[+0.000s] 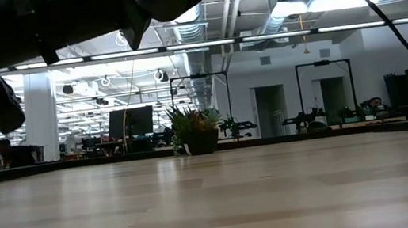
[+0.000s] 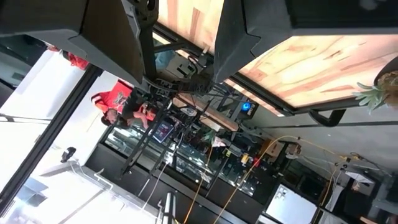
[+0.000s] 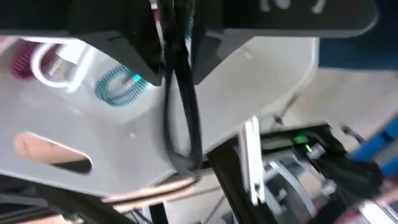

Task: Pick and place USB-C Cables
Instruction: Put the black charger cable into the gray bin, then return to Home Position

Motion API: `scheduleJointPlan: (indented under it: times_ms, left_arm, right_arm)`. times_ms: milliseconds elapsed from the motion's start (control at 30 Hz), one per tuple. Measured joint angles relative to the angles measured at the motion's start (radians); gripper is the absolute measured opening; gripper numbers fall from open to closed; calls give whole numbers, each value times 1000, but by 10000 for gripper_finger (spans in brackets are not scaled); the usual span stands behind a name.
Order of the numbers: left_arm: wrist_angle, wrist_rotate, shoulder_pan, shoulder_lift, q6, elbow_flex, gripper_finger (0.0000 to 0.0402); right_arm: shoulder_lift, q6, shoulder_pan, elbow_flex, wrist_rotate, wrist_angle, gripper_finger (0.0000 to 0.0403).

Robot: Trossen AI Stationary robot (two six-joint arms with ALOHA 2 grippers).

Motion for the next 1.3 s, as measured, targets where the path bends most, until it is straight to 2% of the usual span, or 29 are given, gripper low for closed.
scheduleJointPlan:
  times_ms: [133,367,467,567,733,833,933,1067,1133,1233,1300]
  left_arm:
    - [-4,-4,0,0,0,0,187]
    - [-3,-15,0,0,-3,0,187]
    - [-3,-15,0,0,-19,0,187]
    - [-2,-15,0,0,-30,0,187]
    - [1,-11,0,0,-48,0,187]
    - [14,-11,0,0,-15,0,187]
    - [23,-6,0,-1,13,7,187]
    - [27,110,0,-1,56,41,187]
    - [27,189,0,-1,75,57,187]
    - [28,277,0,-1,93,73,187]
    - [27,296,0,-1,107,81,187]
  right_arm:
    - [0,-46,-1,0,2,-34,137]
    - [-5,-51,-12,0,2,-46,241]
    - [-33,-53,-22,0,2,-62,267]
    - [-85,-61,-39,0,-13,-110,276]
    - [-209,-48,-74,-1,-97,-265,278]
    - [-336,-155,-76,0,-101,-410,278]
    - [-470,-343,-67,1,-91,-579,278]
    - [-633,-526,-66,0,23,-725,278]
    - [-720,-580,-84,0,41,-792,278]
    - [-856,-583,-130,1,33,-938,279]
    - [-928,-554,-160,2,32,-1013,279]
